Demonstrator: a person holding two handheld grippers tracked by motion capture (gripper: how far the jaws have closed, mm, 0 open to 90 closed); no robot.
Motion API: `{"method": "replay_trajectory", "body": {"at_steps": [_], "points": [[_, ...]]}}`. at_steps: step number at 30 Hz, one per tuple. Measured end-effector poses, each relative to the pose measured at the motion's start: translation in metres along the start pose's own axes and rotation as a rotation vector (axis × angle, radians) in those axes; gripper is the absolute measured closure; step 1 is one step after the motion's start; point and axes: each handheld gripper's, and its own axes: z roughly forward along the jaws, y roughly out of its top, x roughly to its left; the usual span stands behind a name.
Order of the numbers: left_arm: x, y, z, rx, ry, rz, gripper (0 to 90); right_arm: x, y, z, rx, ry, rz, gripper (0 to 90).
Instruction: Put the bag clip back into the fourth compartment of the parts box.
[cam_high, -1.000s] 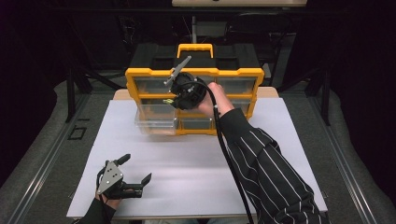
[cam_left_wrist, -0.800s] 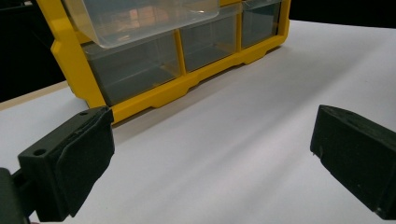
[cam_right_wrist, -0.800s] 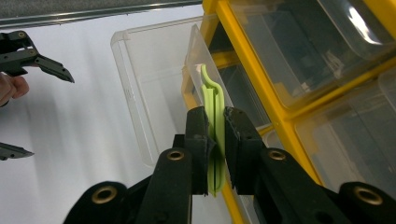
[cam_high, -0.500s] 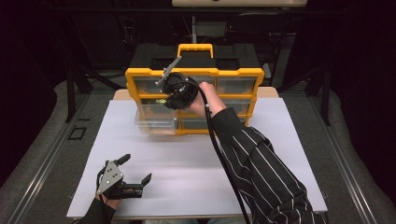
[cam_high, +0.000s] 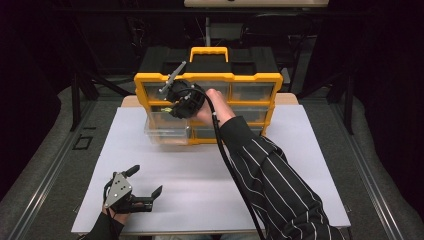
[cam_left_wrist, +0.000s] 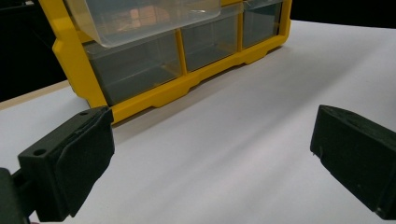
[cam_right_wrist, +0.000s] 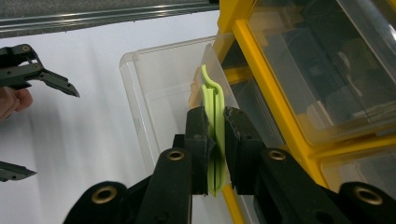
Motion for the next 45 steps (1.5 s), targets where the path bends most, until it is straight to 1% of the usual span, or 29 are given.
{"method": "replay_trajectory", "body": {"at_steps": [7,9,12,16,18,19,22,24,25,28,29,31,33,34,35,37,40,43,45], "points": [[0.000,0.000,-0.002,0.000,0.008,0.002,0.0,0.000,0.001,0.009,0.010,0.007,0.010,80.2],[0.000,0.000,-0.002,0.001,0.005,-0.001,0.0,0.000,0.001,0.013,0.013,0.004,0.015,80.2],[0.000,0.000,-0.002,0.001,0.006,0.006,0.0,0.001,0.001,0.018,0.018,-0.002,0.019,80.1],[-0.001,0.000,-0.002,0.002,0.009,-0.003,0.0,0.002,-0.002,0.026,0.031,-0.002,0.029,79.9],[0.000,0.000,-0.002,0.002,0.011,0.003,0.0,0.002,-0.003,0.029,0.037,-0.003,0.031,79.8],[0.000,-0.001,-0.003,-0.001,0.013,-0.002,0.0,0.002,-0.004,0.031,0.039,-0.006,0.032,79.8],[0.000,-0.001,-0.003,0.000,0.014,-0.001,0.0,0.002,-0.007,0.035,0.041,0.000,0.046,79.8],[0.000,0.000,-0.003,-0.001,0.014,0.000,0.0,0.002,-0.009,0.037,0.047,0.004,0.046,79.6],[0.000,0.000,-0.003,-0.001,0.014,0.001,0.0,0.002,-0.009,0.038,0.047,0.004,0.048,77.5],[0.001,0.000,-0.003,0.001,0.013,0.002,0.0,0.001,-0.011,0.038,0.033,0.000,0.073,63.3],[0.001,0.000,-0.004,0.001,0.015,0.001,0.0,0.000,-0.012,0.038,0.028,0.001,0.084,60.6],[0.001,0.000,-0.004,-0.001,0.015,0.001,0.0,-0.001,-0.013,0.036,0.015,-0.004,0.095,48.8],[0.001,0.000,-0.004,0.000,0.014,0.001,0.0,-0.002,-0.016,0.033,0.002,-0.016,0.108,39.8],[0.000,0.000,-0.004,0.000,0.011,0.001,0.0,-0.002,-0.017,0.030,-0.009,-0.017,0.115,32.1],[0.000,0.000,-0.003,0.000,0.013,0.003,0.0,-0.002,-0.019,0.028,-0.014,-0.025,0.119,28.0],[0.000,0.000,-0.003,-0.002,0.011,0.003,0.0,-0.001,-0.022,0.023,-0.026,-0.015,0.125,21.0],[0.000,0.000,-0.003,-0.005,0.012,0.002,0.0,0.000,-0.029,0.016,-0.036,-0.011,0.124,14.9],[-0.001,0.000,-0.003,-0.001,0.013,0.003,0.0,0.001,-0.036,0.007,-0.056,-0.014,0.127,13.6],[-0.001,0.000,-0.002,0.001,0.014,0.004,0.0,0.001,-0.041,0.002,-0.067,-0.024,0.134,12.8]]}}
